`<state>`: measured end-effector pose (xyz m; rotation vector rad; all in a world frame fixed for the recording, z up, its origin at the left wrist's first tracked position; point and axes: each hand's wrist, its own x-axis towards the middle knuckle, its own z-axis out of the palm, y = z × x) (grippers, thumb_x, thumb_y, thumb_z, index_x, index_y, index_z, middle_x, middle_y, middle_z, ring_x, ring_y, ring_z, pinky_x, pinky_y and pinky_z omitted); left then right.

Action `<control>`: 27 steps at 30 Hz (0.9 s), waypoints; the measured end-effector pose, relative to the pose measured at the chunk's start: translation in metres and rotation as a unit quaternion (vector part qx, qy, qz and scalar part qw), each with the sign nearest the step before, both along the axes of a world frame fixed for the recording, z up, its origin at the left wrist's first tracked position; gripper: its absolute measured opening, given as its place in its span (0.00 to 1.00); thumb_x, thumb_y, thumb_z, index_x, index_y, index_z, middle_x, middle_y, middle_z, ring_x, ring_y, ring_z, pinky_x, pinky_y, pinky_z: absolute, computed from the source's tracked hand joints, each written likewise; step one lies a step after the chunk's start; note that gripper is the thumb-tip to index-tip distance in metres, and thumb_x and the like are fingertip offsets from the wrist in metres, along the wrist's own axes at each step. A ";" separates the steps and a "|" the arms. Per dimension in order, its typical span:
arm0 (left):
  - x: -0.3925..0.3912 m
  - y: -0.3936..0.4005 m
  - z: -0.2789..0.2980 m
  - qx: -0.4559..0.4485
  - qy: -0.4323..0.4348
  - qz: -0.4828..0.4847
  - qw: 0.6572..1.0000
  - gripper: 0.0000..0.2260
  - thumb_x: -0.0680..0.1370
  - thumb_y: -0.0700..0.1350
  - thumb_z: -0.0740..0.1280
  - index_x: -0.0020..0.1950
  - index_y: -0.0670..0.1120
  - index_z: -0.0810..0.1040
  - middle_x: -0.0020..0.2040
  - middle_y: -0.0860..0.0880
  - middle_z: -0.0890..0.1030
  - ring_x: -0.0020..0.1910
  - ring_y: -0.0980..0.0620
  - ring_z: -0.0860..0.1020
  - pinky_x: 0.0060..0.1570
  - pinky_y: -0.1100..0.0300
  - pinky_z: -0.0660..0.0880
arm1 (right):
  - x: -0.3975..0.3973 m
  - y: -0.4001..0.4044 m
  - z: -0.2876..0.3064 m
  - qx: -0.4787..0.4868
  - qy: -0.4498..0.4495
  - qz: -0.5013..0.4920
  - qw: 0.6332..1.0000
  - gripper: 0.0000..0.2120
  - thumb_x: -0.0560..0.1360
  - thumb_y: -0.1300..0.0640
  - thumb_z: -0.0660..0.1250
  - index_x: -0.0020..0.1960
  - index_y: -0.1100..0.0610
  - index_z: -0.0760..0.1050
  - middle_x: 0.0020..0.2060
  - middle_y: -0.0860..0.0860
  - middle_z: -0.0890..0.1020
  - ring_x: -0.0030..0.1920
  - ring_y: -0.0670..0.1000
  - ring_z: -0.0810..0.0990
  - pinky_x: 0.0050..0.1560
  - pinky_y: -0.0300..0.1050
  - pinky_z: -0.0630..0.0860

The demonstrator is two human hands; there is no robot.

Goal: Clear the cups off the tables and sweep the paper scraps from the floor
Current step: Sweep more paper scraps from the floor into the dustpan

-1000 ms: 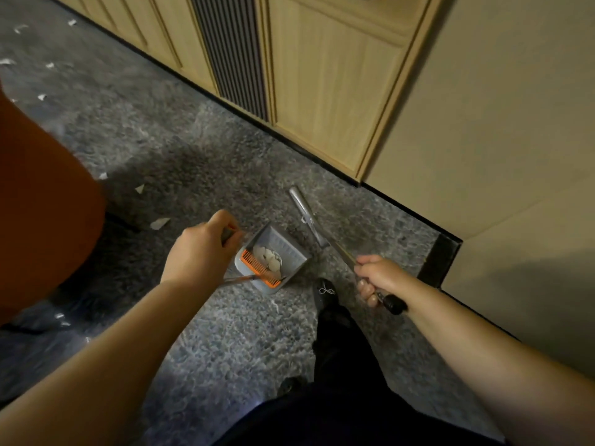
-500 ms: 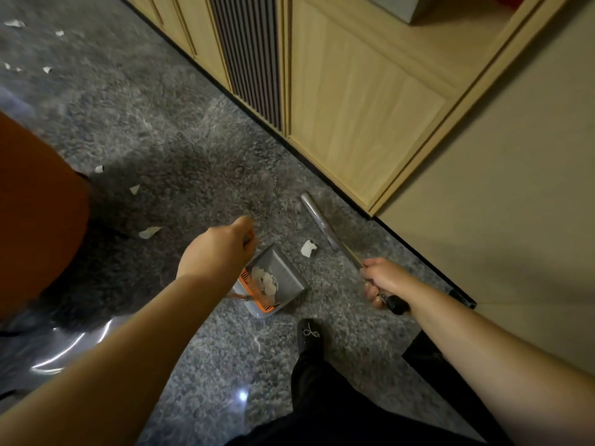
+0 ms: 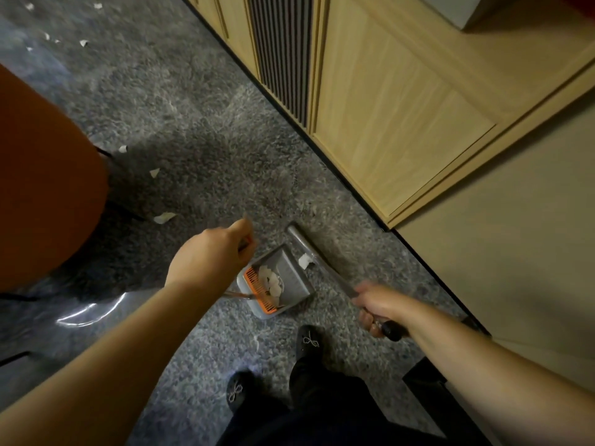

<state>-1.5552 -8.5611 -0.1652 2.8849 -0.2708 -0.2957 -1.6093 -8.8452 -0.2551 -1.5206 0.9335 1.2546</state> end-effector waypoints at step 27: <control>-0.127 0.220 0.054 -0.043 -0.013 0.298 0.953 0.10 0.76 0.48 0.71 0.43 0.54 0.70 0.31 0.54 0.74 0.27 0.54 0.73 0.24 0.60 0.67 | 0.019 0.200 0.040 0.054 -0.070 0.075 0.993 0.20 0.82 0.60 0.54 0.73 0.48 0.60 0.29 0.52 0.67 0.17 0.44 0.63 0.22 0.31 0.62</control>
